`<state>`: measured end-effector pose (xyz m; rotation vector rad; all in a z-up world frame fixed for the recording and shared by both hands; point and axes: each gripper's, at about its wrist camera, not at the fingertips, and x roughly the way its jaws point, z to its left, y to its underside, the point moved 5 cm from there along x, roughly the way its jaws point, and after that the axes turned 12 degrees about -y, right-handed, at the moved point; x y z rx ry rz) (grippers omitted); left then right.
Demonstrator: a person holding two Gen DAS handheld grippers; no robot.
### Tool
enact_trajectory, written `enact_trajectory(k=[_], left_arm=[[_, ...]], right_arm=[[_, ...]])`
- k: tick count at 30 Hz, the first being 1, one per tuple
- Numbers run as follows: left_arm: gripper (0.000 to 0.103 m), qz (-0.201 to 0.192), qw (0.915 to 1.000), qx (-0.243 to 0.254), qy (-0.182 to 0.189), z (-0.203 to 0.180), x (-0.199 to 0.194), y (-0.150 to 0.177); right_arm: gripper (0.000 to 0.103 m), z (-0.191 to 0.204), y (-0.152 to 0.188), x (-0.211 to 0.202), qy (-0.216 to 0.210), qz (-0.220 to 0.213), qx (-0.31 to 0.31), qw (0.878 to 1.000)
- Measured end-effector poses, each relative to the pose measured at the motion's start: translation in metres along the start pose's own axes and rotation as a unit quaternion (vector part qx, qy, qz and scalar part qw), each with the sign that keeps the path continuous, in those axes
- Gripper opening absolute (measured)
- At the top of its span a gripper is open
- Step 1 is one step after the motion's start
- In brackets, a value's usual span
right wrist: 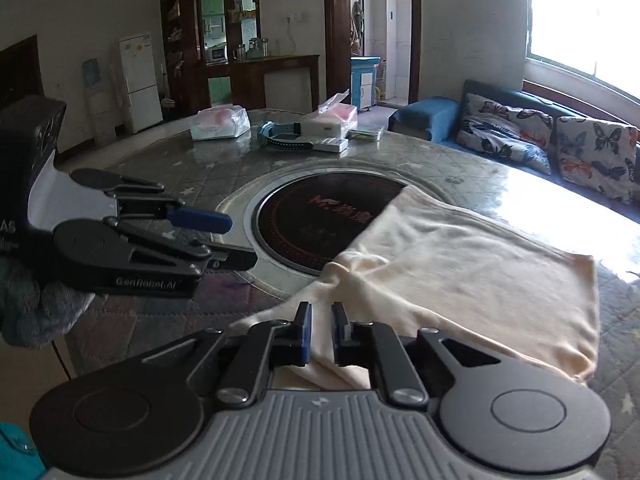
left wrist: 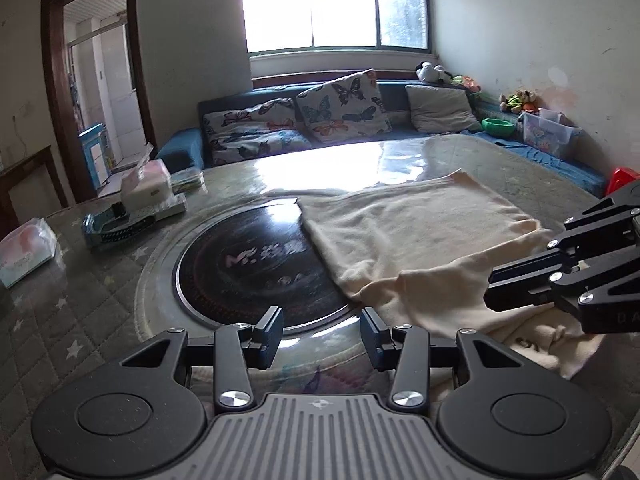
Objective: Fold clothes
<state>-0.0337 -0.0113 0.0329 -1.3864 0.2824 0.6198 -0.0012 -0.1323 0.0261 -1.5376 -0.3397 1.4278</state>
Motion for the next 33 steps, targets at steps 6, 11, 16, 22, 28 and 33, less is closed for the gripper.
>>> enact_trajectory(k=[6,11,16,22,28,33], left_arm=[[0.046,-0.02,0.9986,0.018,0.047,-0.036,-0.001,-0.013],[0.045,-0.015,0.9954,0.041,0.086,-0.071,0.01,-0.017],[0.043,-0.003,0.993,0.058,0.103,-0.091,0.028,-0.018],[0.038,0.035,0.9934,0.055,0.094,-0.085,0.052,-0.01],[0.038,0.041,0.9934,0.05,0.095,-0.079,0.056,-0.01],[0.038,0.034,0.9934,0.057,0.093,-0.076,0.049,-0.009]], right_arm=[[0.01,-0.039,0.018,-0.032,0.062,0.002,0.032,0.998],[0.011,-0.091,0.036,-0.043,0.115,-0.001,0.095,0.989],[0.011,-0.119,0.045,-0.042,0.125,-0.011,0.125,0.984],[0.011,-0.142,0.057,-0.043,0.123,-0.011,0.151,0.981],[0.011,-0.145,0.053,-0.048,0.126,-0.019,0.143,0.981],[0.013,-0.138,0.057,-0.051,0.127,-0.009,0.129,0.983]])
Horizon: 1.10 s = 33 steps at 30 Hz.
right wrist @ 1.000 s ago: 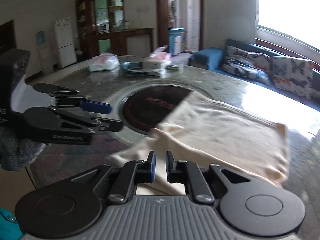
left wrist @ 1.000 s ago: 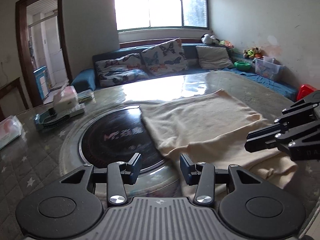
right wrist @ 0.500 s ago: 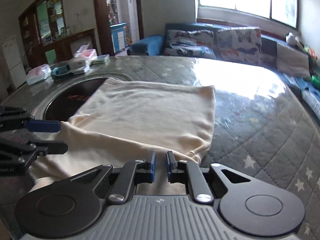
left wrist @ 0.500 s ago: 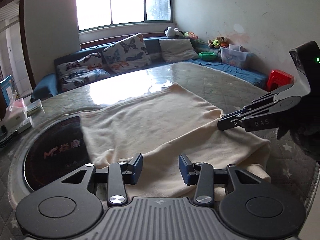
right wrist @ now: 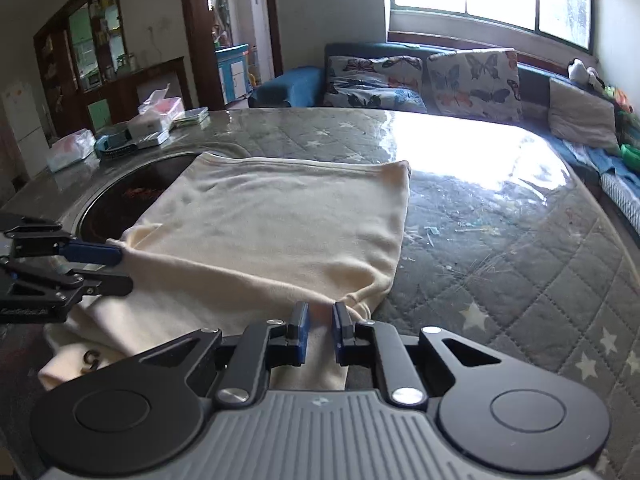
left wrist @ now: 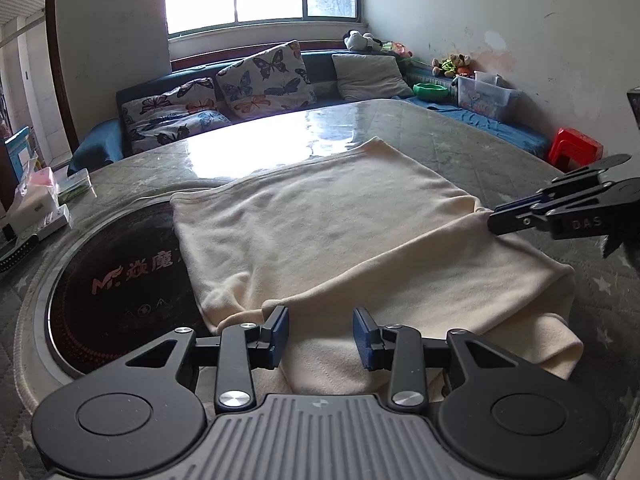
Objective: Fold clothes
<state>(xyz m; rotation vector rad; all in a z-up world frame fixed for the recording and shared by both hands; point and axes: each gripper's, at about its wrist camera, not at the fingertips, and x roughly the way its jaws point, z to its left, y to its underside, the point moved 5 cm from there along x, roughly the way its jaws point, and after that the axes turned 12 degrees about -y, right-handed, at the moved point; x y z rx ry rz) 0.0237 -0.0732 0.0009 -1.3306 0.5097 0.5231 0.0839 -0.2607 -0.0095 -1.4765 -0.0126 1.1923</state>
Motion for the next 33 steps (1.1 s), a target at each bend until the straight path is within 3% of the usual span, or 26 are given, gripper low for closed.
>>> enact_trajectory(k=[13,17,21,33], left_arm=[[0.039,-0.013,0.9992,0.038,0.003,-0.003,-0.025,0.019],[0.039,-0.016,0.9984,0.054,-0.001,0.0,-0.035,0.023],[0.04,-0.022,0.9963,0.084,0.001,0.003,-0.054,0.033],[0.041,-0.076,0.9716,0.222,0.027,-0.042,-0.07,0.061]], right_arm=[[0.016,0.03,0.033,-0.032,-0.01,0.027,-0.055,0.998],[0.017,0.035,0.029,-0.034,-0.014,0.016,-0.064,0.998],[0.017,0.032,0.038,-0.025,-0.015,0.034,-0.058,0.998],[0.02,0.045,0.047,-0.051,-0.006,0.054,-0.099,0.994]])
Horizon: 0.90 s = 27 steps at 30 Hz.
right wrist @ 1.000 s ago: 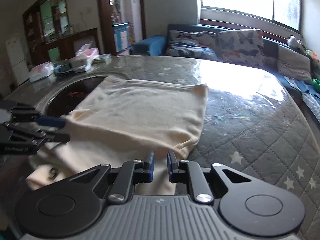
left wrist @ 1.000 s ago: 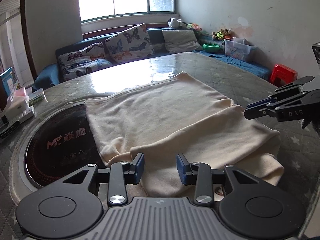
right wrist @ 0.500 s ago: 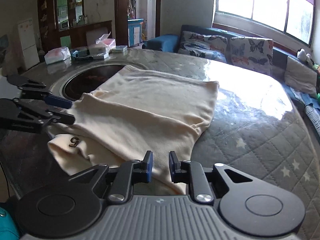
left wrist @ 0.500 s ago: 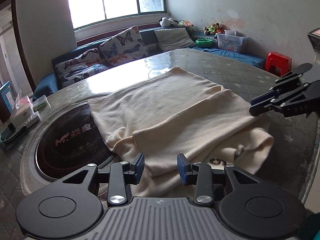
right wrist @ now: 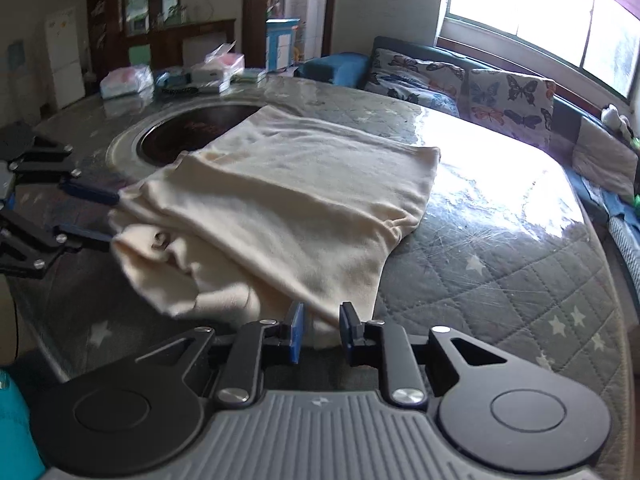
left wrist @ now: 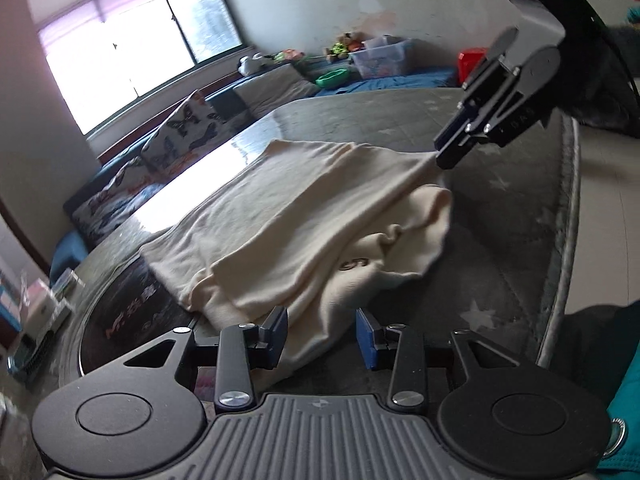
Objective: Fold clothes
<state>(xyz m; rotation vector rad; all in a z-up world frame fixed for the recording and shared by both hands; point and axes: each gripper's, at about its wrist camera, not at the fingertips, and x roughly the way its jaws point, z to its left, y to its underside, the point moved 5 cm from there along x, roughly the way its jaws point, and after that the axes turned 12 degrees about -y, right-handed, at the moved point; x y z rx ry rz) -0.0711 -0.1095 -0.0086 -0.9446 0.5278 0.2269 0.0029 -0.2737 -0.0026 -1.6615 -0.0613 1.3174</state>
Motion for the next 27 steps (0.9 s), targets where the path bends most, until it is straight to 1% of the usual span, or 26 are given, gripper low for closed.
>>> enact_trajectory(k=[3,4,7,8,9,11,12,18,20,22,24,27], left_arm=[[0.041,-0.01,0.9999,0.01,-0.006,-0.007,0.005,-0.001],[0.041,-0.013,0.9998,0.012,-0.007,-0.008,0.006,-0.002],[0.039,-0.021,0.9997,0.01,-0.009,-0.01,0.009,-0.004],[0.033,-0.024,0.9996,0.007,-0.01,-0.009,0.01,-0.004],[0.024,-0.025,0.9996,0.003,-0.009,-0.009,0.011,-0.004],[0.015,-0.026,0.9996,-0.006,-0.01,-0.005,0.012,-0.006],[0.012,-0.026,0.9995,-0.014,-0.009,-0.002,0.013,-0.008],[0.01,-0.027,0.9959,-0.086,-0.004,0.027,0.018,-0.024],[0.01,-0.024,0.9938,-0.109,-0.004,0.036,0.021,-0.029],[0.01,-0.023,0.9917,-0.127,-0.003,0.044,0.025,-0.034],[0.01,-0.025,0.9905,-0.136,0.001,0.049,0.028,-0.039],[0.01,-0.026,0.9909,-0.132,0.005,0.048,0.03,-0.039]], right_arm=[[0.027,0.013,0.007,-0.003,0.004,0.015,-0.036,0.999],[0.032,0.016,0.008,-0.003,0.006,0.018,-0.046,0.999],[0.033,0.03,0.014,0.0,0.009,0.028,-0.098,0.995],[0.034,0.035,0.015,0.001,0.009,0.03,-0.112,0.993],[0.034,0.038,0.016,0.003,0.01,0.032,-0.124,0.992],[0.04,0.046,0.017,0.005,0.013,0.031,-0.15,0.988],[0.04,0.048,0.017,0.006,0.013,0.03,-0.16,0.987],[0.042,0.055,0.008,0.014,0.016,0.014,-0.204,0.979],[0.046,0.055,0.004,0.021,0.015,0.01,-0.214,0.977],[0.047,0.055,0.002,0.025,0.012,0.009,-0.216,0.976],[0.047,0.055,-0.001,0.027,0.006,0.002,-0.22,0.976],[0.047,0.054,-0.007,0.031,0.005,-0.006,-0.221,0.975]])
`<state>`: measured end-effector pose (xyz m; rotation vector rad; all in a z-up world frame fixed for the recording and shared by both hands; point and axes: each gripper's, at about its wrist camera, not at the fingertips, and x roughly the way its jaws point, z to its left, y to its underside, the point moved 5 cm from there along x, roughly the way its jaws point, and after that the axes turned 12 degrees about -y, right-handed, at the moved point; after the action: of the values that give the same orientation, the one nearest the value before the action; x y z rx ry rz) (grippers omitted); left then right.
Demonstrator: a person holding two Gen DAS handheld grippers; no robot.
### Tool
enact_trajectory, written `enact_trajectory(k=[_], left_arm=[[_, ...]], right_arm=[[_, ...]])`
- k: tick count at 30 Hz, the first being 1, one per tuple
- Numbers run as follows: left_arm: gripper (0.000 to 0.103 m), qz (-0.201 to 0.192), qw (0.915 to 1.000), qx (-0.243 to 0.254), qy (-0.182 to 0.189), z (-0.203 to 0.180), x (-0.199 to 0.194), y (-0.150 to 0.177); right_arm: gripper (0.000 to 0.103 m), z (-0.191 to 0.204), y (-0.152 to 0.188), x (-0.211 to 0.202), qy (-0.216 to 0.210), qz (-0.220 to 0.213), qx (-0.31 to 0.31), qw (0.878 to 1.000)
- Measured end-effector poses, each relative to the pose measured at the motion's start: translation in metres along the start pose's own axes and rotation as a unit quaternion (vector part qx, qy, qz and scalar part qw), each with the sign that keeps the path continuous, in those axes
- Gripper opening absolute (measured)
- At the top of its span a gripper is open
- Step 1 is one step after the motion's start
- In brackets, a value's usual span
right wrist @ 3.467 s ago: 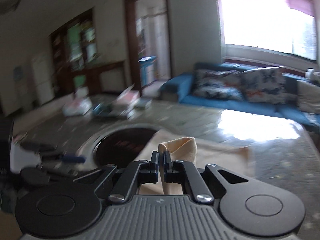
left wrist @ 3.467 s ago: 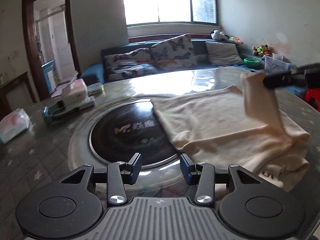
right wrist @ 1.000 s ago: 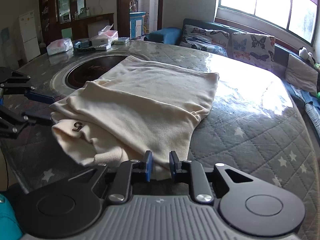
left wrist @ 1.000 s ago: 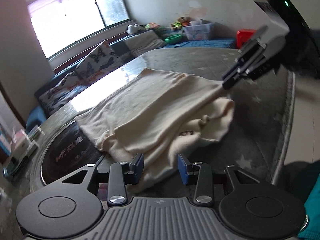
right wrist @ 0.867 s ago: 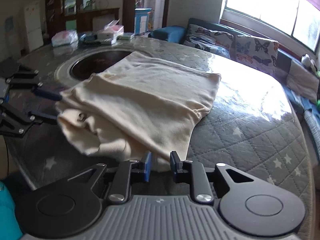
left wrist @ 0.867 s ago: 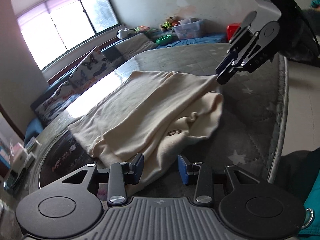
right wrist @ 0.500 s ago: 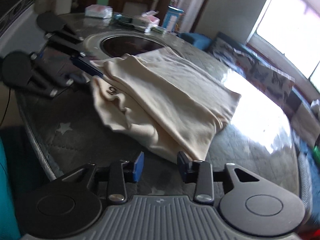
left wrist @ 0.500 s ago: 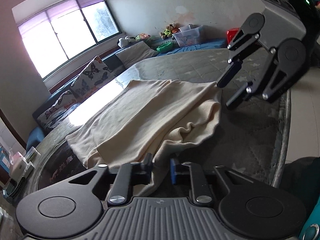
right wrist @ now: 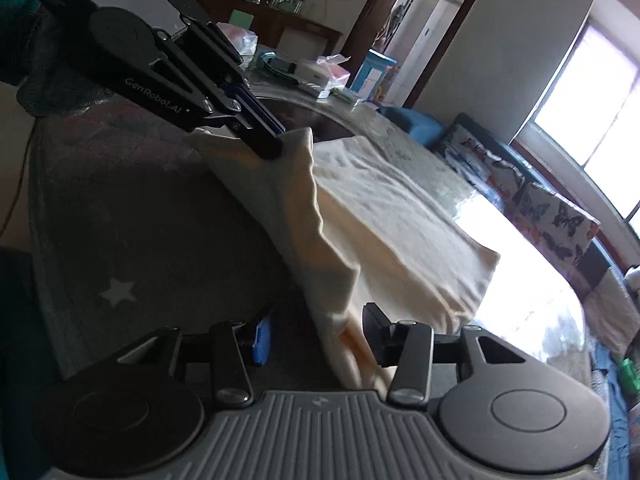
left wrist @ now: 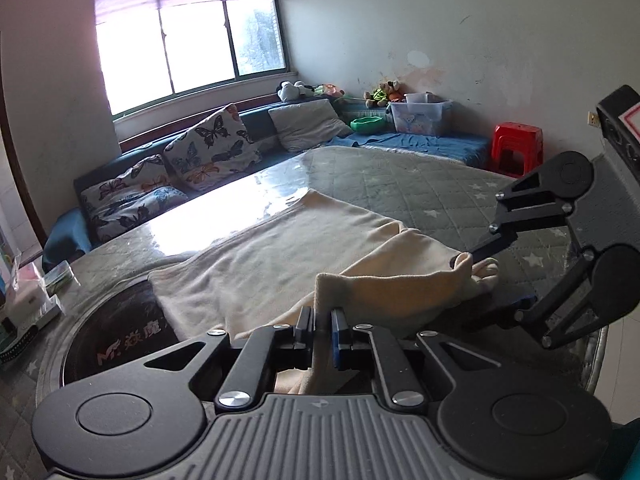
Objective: Fold clothes
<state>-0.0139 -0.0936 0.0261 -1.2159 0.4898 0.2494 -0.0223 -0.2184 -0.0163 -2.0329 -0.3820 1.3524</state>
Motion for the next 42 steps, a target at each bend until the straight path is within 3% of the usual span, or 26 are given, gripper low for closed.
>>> enact_trajectory(k=[2,4,7,11,20,26,29,31,33,42], left_arm=[[0.01,0.002,1.0,0.002,0.003,-0.001,0.0,0.002],[0.01,0.008,0.9999,0.002,0.007,-0.002,-0.002,0.008],[0.014,0.009,0.9999,0.011,0.004,-0.003,-0.008,0.017],[0.016,0.014,0.9996,0.022,-0.009,-0.005,-0.016,0.031],[0.036,0.0,0.9956,0.092,-0.018,-0.023,-0.032,0.051],[0.037,-0.004,0.9908,0.132,-0.032,-0.034,-0.026,0.059],[0.034,-0.001,0.9905,0.13,-0.046,-0.03,-0.02,0.06],[0.012,0.001,0.9909,0.125,-0.051,-0.026,-0.018,0.059],[0.006,-0.005,0.9916,0.116,-0.056,-0.022,-0.02,0.056],[0.005,-0.032,0.9932,0.092,-0.064,-0.013,-0.055,0.041]], right_arm=[[0.039,-0.005,-0.002,0.005,0.003,0.001,0.007,1.0],[0.019,-0.011,-0.003,0.008,-0.011,0.002,0.027,1.0],[0.013,-0.022,-0.007,0.01,-0.033,0.001,0.065,0.997],[0.01,-0.035,-0.015,0.006,-0.045,-0.01,0.103,0.994],[0.01,-0.043,-0.023,0.002,-0.039,-0.023,0.119,0.992],[0.01,-0.043,-0.025,0.0,-0.033,-0.027,0.12,0.992],[0.009,-0.043,-0.027,0.0,-0.029,-0.029,0.12,0.992],[0.009,-0.043,-0.027,-0.001,-0.027,-0.03,0.121,0.992],[0.008,-0.043,-0.028,-0.002,-0.025,-0.032,0.121,0.992],[0.008,-0.029,-0.031,-0.024,-0.029,-0.055,0.103,0.993]])
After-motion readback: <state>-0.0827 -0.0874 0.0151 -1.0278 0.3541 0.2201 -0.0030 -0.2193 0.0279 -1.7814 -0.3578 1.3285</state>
